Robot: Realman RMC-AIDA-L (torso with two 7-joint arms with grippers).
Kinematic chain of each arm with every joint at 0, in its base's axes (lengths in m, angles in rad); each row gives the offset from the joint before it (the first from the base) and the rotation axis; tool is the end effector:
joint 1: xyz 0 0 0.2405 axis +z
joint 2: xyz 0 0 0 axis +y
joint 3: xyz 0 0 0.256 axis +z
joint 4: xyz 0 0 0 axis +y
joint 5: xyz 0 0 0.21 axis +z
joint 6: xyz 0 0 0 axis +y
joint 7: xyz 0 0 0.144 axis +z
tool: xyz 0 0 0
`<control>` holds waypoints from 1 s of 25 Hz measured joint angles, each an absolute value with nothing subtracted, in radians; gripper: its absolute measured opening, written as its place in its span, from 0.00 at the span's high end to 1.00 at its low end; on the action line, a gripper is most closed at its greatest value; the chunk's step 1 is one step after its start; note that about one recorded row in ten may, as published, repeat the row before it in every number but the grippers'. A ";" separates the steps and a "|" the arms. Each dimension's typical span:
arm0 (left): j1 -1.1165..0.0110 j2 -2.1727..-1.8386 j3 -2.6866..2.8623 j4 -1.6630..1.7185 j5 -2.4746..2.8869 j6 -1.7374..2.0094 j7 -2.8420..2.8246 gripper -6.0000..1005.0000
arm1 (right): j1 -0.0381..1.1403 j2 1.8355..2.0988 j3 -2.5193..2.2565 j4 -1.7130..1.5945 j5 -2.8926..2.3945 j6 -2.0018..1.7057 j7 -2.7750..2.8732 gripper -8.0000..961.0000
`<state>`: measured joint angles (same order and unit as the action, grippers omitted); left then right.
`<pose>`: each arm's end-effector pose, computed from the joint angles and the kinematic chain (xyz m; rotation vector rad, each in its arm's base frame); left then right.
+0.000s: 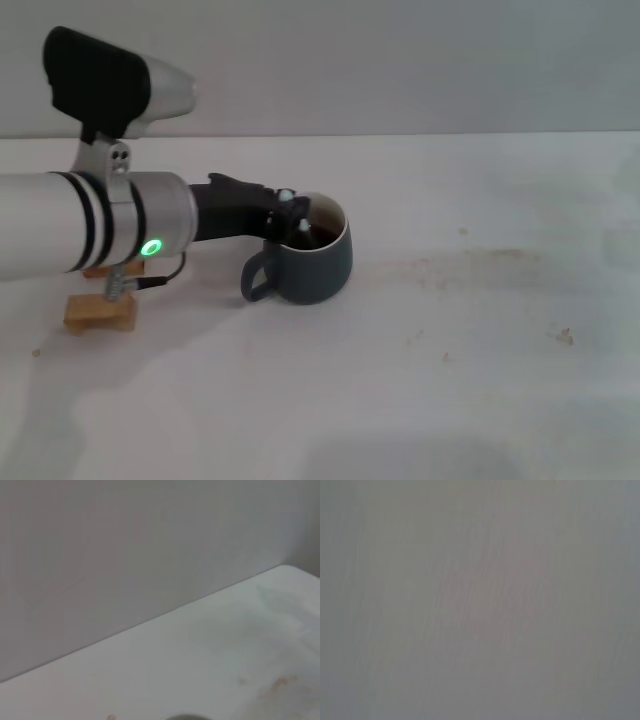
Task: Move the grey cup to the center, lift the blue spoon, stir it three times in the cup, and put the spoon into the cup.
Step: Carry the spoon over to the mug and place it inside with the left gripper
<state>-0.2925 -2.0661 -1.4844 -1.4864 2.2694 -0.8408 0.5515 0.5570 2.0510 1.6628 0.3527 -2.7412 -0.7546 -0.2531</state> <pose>-0.1624 0.3527 -0.0209 -2.3815 -0.8292 -0.2736 0.3133 0.4186 0.0500 -1.4335 0.4140 0.3668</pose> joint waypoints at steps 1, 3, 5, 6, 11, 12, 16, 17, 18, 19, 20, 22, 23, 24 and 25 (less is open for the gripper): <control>-0.295 -2.066 -1.477 -1.484 2.264 -0.831 0.551 0.82 | 0.557 2.051 1.663 0.353 -2.741 -0.755 -0.253 0.95; -0.301 -2.065 -1.462 -1.474 2.254 -0.806 0.551 0.82 | 0.555 2.051 1.663 0.353 -2.741 -0.755 -0.253 0.95; -0.310 -2.066 -1.449 -1.454 2.248 -0.770 0.554 0.82 | 0.553 2.051 1.663 0.353 -2.741 -0.755 -0.253 0.95; -0.316 -2.066 -1.445 -1.439 2.247 -0.754 0.557 0.82 | 0.553 2.051 1.663 0.353 -2.741 -0.755 -0.253 0.95; -0.347 -2.063 -1.441 -1.366 2.229 -0.700 0.567 0.82 | 0.550 2.051 1.663 0.353 -2.741 -0.757 -0.253 0.95; -0.349 -2.063 -1.441 -1.359 2.226 -0.696 0.569 0.82 | 0.549 2.052 1.663 0.353 -2.741 -0.758 -0.253 0.95; -0.340 -2.062 -1.440 -1.363 2.221 -0.692 0.574 0.82 | 0.547 2.052 1.663 0.353 -2.741 -0.758 -0.253 0.95; -0.338 -2.062 -1.441 -1.365 2.219 -0.693 0.574 0.82 | 0.546 2.052 1.663 0.353 -2.741 -0.758 -0.253 0.95; -0.337 -2.062 -1.442 -1.366 2.217 -0.693 0.574 0.82 | 0.546 2.052 1.663 0.353 -2.741 -0.758 -0.253 0.95; -0.337 -2.061 -1.444 -1.366 2.215 -0.696 0.574 0.82 | 0.546 2.052 1.663 0.353 -2.741 -0.758 -0.253 0.95; -0.334 -2.062 -1.447 -1.366 2.211 -0.700 0.574 0.82 | 0.546 2.052 1.663 0.353 -2.741 -0.759 -0.253 0.95; -0.331 -2.062 -1.447 -1.366 2.209 -0.699 0.574 0.82 | 0.546 2.052 1.663 0.353 -2.741 -0.759 -0.253 0.95; -0.323 -2.063 -1.449 -1.366 2.198 -0.695 0.574 0.82 | 0.547 2.051 1.663 0.353 -2.741 -0.759 -0.253 0.95; -0.323 -2.063 -1.449 -1.366 2.198 -0.695 0.574 0.82 | 0.548 2.051 1.663 0.353 -2.741 -0.759 -0.253 0.95; -0.318 -2.062 -1.451 -1.366 2.190 -0.693 0.574 0.82 | 0.548 2.050 1.663 0.353 -2.741 -0.759 -0.253 0.95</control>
<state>-0.3179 -2.0619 -1.4514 -1.3663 2.1897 -0.6928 0.5737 0.5481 2.0501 1.6627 0.3528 -2.7412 -0.7586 -0.2530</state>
